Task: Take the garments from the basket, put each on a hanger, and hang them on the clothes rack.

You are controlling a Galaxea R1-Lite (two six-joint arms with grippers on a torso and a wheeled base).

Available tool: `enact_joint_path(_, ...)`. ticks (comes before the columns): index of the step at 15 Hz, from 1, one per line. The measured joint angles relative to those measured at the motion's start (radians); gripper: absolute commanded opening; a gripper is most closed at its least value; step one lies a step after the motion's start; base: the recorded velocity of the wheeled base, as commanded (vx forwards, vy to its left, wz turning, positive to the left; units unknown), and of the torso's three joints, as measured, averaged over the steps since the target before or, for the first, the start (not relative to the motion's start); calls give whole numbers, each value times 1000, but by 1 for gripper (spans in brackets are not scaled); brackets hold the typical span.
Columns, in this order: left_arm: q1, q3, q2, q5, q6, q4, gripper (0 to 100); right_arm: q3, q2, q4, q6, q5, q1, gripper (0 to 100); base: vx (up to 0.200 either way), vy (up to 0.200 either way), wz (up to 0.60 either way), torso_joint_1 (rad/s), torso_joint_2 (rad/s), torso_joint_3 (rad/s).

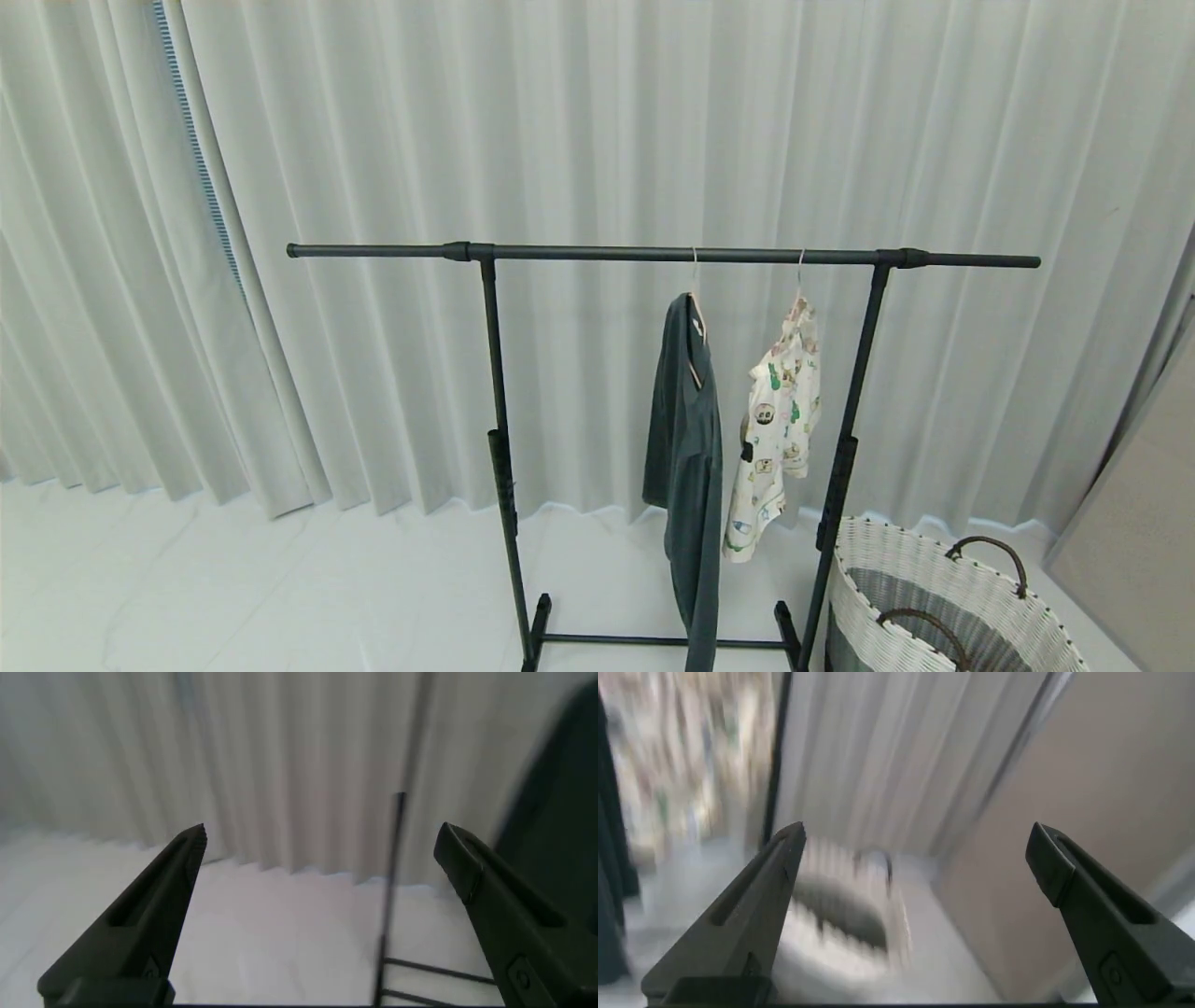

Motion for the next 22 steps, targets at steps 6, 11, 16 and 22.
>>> enact_joint_path(6,-5,-7,-23,-140,-73,28,100,32,-1,46,251,63,0,100,0,0,0,0,0,0)
enact_joint_path(11,-5,0,-22,-3,-138,42,100,34,-2,54,254,161,0,100,0,0,0,0,0,0)
enact_joint_path(16,-6,2,-22,-5,-161,43,100,34,-2,110,240,226,0,100,0,0,0,0,0,0)
enact_joint_path(22,-6,2,-22,-4,-161,42,100,34,-1,110,218,216,0,100,0,0,0,0,0,0)
